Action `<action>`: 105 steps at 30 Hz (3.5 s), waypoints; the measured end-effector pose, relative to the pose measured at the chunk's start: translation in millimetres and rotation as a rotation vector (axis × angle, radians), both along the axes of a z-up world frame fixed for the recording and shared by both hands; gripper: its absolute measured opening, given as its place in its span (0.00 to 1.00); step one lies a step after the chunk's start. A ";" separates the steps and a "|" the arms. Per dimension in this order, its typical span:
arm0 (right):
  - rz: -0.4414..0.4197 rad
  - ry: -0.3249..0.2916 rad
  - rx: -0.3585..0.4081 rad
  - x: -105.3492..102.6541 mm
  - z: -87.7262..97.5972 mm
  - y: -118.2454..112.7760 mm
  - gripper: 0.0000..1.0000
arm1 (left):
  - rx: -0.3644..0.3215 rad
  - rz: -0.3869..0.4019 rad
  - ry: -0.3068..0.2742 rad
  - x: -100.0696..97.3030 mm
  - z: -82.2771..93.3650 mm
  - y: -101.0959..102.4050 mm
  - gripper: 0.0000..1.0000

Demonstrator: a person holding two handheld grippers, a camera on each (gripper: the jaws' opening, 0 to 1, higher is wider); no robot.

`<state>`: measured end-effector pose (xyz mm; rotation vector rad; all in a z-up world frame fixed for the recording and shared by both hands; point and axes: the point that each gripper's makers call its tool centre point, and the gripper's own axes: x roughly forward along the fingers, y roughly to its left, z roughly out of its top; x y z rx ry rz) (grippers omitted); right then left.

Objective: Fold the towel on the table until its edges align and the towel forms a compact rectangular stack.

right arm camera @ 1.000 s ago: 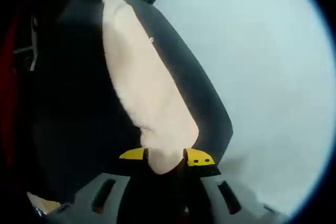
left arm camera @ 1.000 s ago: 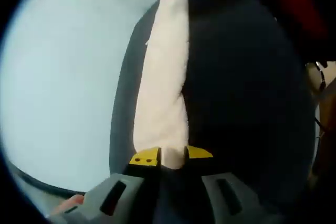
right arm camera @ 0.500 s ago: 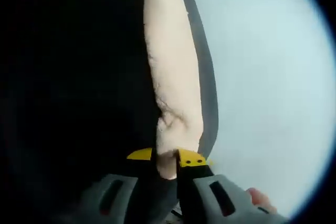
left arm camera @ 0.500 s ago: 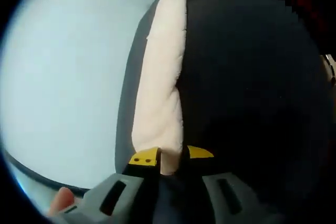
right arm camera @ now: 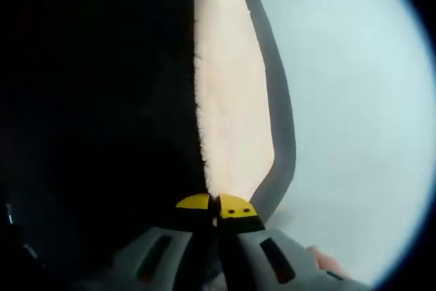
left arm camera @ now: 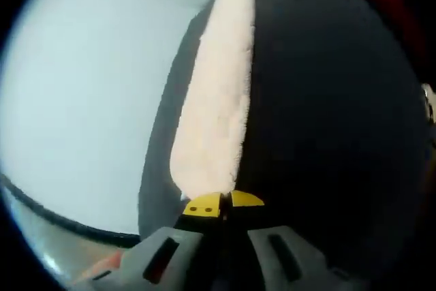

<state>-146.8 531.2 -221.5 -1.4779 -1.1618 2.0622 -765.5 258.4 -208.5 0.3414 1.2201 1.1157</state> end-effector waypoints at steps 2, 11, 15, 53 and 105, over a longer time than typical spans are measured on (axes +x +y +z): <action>0.007 0.012 -0.019 -0.4 1.8 -0.9 0.00 | -0.012 -0.014 0.016 1.9 0.3 -6.6 0.00; -0.033 0.033 -0.117 0.9 -3.8 -12.8 0.07 | -0.011 0.129 -0.361 9.1 -6.6 -11.8 0.03; -0.173 0.312 -0.340 -6.3 25.0 -42.5 0.16 | 0.058 0.460 -0.612 -8.5 24.5 -22.5 0.12; -0.154 1.088 0.003 6.5 124.6 -131.8 0.13 | 0.503 0.835 -1.163 66.4 65.2 79.1 0.13; -0.167 1.054 -0.095 -12.0 86.9 -139.4 0.13 | 0.199 0.062 -0.748 190.8 50.3 171.0 0.47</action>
